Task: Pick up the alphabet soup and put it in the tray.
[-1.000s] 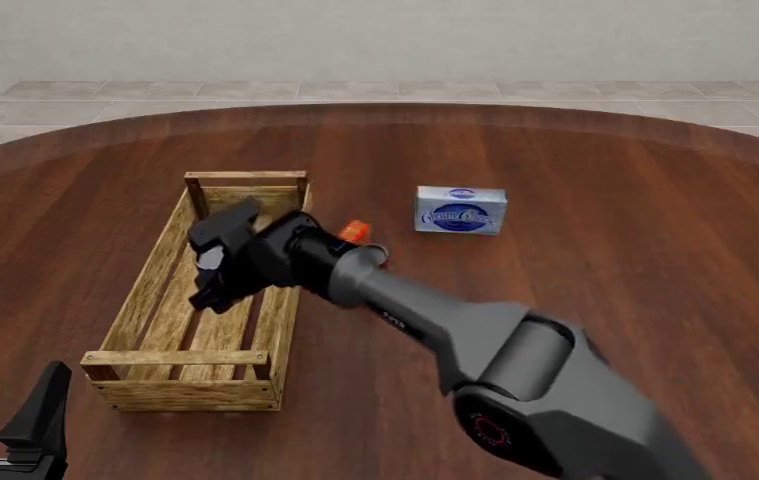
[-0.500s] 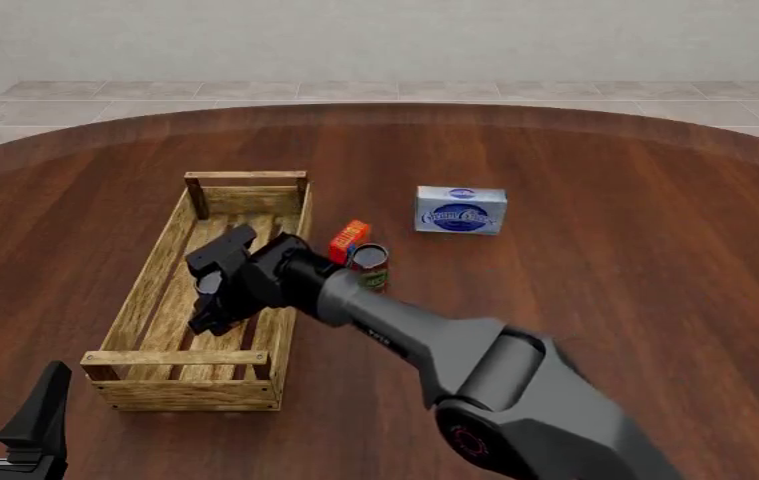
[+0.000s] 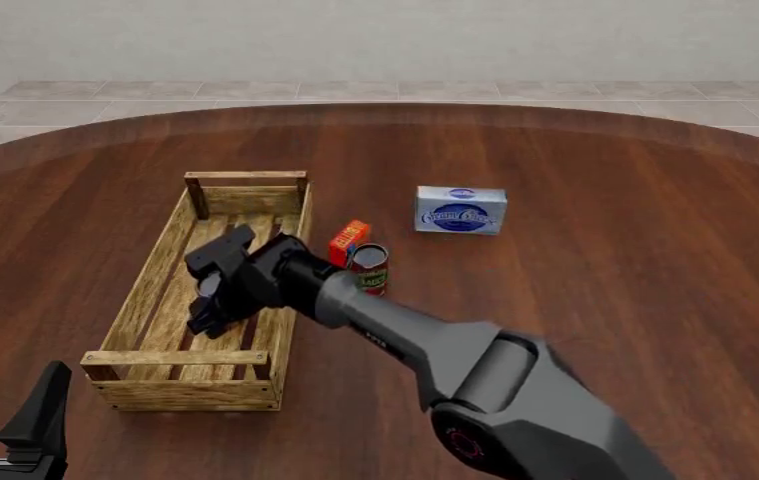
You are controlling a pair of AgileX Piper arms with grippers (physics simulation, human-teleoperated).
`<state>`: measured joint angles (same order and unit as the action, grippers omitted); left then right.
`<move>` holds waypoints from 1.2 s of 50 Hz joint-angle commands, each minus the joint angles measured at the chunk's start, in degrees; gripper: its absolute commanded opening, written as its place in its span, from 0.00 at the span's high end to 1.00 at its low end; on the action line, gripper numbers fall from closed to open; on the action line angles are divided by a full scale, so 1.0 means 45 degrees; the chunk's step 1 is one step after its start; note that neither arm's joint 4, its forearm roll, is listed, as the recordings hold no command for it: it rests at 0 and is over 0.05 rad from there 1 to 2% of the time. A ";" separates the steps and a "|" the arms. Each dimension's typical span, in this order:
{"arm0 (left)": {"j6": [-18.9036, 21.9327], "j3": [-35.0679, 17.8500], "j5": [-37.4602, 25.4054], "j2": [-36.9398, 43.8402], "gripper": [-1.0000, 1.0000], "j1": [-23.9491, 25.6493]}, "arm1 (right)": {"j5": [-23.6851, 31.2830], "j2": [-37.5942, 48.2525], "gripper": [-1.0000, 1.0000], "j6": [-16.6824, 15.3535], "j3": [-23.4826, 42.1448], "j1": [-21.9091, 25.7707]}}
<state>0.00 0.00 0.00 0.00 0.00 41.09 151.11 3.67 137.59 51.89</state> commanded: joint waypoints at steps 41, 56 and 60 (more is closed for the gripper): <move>0.0000 0.0000 0.0000 0.0000 0.00 0.0000 | -0.0073 -0.1418 0.00 -0.0569 -0.0674 0.0016; 0.0000 0.0000 0.0000 0.0000 0.00 0.0000 | -0.0764 -0.3224 0.00 -0.0906 -0.2180 0.0010; 0.0000 0.0000 0.0000 0.0000 0.00 0.0000 | -0.1076 -0.3728 0.00 -0.0981 -0.2664 -0.0049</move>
<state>0.00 0.00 0.00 0.00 0.00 38.71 139.54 0.24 130.14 51.90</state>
